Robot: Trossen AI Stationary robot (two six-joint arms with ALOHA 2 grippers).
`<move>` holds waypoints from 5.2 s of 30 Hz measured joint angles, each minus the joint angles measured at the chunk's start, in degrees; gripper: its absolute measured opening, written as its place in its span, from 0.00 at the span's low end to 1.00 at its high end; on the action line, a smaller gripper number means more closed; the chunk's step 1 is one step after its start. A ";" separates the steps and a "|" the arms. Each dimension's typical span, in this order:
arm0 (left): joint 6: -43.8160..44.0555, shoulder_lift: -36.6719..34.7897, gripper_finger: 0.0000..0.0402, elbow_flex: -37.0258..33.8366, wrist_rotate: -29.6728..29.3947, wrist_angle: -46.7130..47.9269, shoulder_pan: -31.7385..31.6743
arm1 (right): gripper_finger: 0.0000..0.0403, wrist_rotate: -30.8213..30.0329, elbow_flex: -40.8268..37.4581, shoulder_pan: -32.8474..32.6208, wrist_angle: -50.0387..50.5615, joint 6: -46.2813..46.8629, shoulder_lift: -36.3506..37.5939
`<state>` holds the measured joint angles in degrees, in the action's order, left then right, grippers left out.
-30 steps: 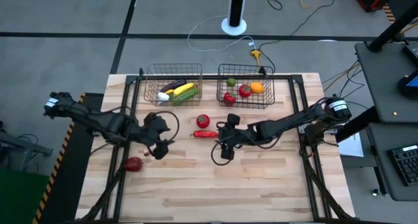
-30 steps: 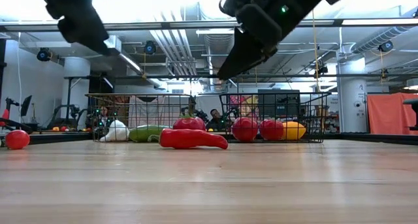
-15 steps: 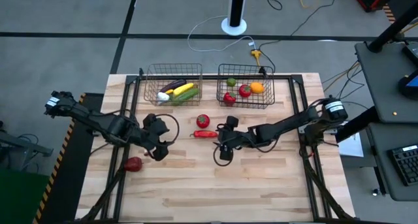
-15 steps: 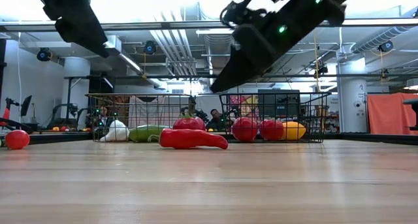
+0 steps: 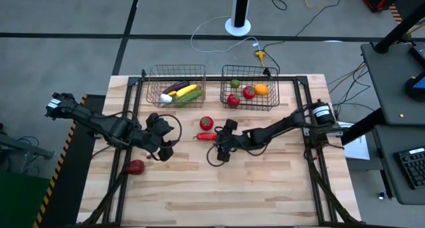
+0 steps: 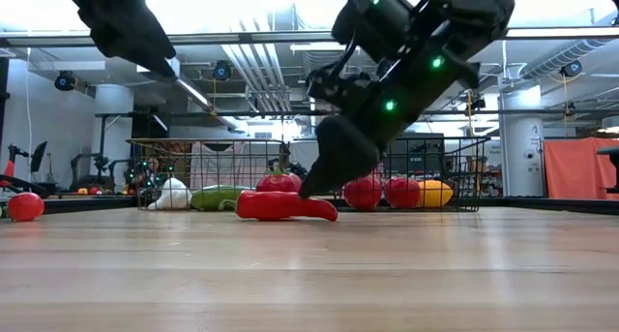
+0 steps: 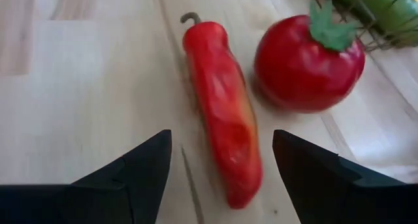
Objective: Sort produce into baskets
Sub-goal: Put the red chili pepper into the left wire basket
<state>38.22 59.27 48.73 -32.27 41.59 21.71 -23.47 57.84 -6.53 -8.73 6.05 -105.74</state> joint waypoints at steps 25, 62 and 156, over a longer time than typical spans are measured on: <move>-3.19 0.70 0.66 -0.13 -3.22 -5.49 0.00 | 0.30 7.26 0.29 3.81 0.74 -0.19 -2.96; -19.07 0.75 0.66 -13.34 1.43 -45.11 0.31 | 0.18 1.03 -7.12 -8.98 -5.34 -0.10 11.05; -36.27 13.14 0.36 -0.43 7.77 -19.52 -10.68 | 0.67 -6.57 -12.98 -8.43 -21.74 -2.84 19.35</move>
<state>1.95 72.41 48.30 -24.50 22.07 11.03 -30.04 44.86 -14.96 -30.47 3.21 -86.39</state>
